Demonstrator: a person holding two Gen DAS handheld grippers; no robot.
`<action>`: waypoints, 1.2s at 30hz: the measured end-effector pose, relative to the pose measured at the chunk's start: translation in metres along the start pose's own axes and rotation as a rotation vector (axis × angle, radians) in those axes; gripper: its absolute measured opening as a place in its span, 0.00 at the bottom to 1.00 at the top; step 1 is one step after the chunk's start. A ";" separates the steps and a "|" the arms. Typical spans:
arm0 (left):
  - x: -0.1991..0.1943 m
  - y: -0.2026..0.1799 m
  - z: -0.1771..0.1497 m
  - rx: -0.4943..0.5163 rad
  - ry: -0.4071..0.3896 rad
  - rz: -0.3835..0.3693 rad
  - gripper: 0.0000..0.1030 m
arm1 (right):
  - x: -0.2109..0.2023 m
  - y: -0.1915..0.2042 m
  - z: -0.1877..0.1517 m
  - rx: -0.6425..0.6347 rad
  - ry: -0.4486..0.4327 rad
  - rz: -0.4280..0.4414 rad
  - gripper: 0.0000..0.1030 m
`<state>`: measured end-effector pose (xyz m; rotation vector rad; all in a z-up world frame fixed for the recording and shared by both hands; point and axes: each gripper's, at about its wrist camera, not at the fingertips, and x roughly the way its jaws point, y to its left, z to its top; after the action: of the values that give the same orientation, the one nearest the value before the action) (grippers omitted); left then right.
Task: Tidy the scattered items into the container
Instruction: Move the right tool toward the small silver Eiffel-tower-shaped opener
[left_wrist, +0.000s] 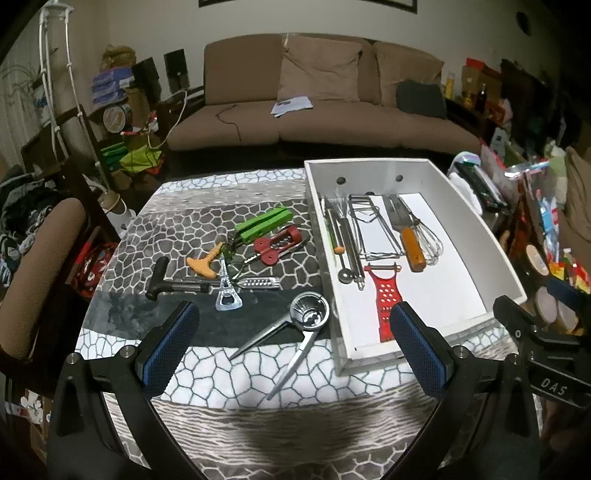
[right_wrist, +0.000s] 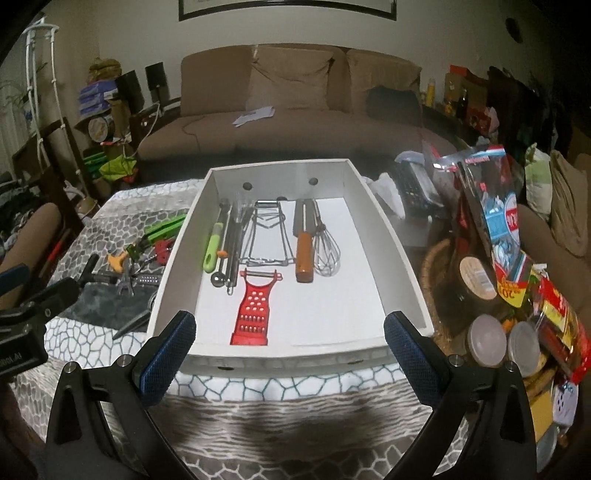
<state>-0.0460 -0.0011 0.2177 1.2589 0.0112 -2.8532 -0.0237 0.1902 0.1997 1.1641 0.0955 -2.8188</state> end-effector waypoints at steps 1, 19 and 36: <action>0.000 0.002 0.001 -0.005 0.001 0.000 1.00 | 0.001 0.001 0.000 -0.002 0.000 0.002 1.00; 0.029 0.119 -0.034 -0.021 0.019 0.061 1.00 | 0.023 0.086 0.000 0.005 0.049 0.196 1.00; 0.084 0.205 -0.079 -0.142 0.041 0.085 1.00 | 0.089 0.213 0.029 -0.099 0.085 0.365 0.96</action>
<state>-0.0393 -0.2066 0.1034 1.2574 0.1541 -2.7013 -0.0839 -0.0292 0.1521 1.1458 0.0243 -2.4220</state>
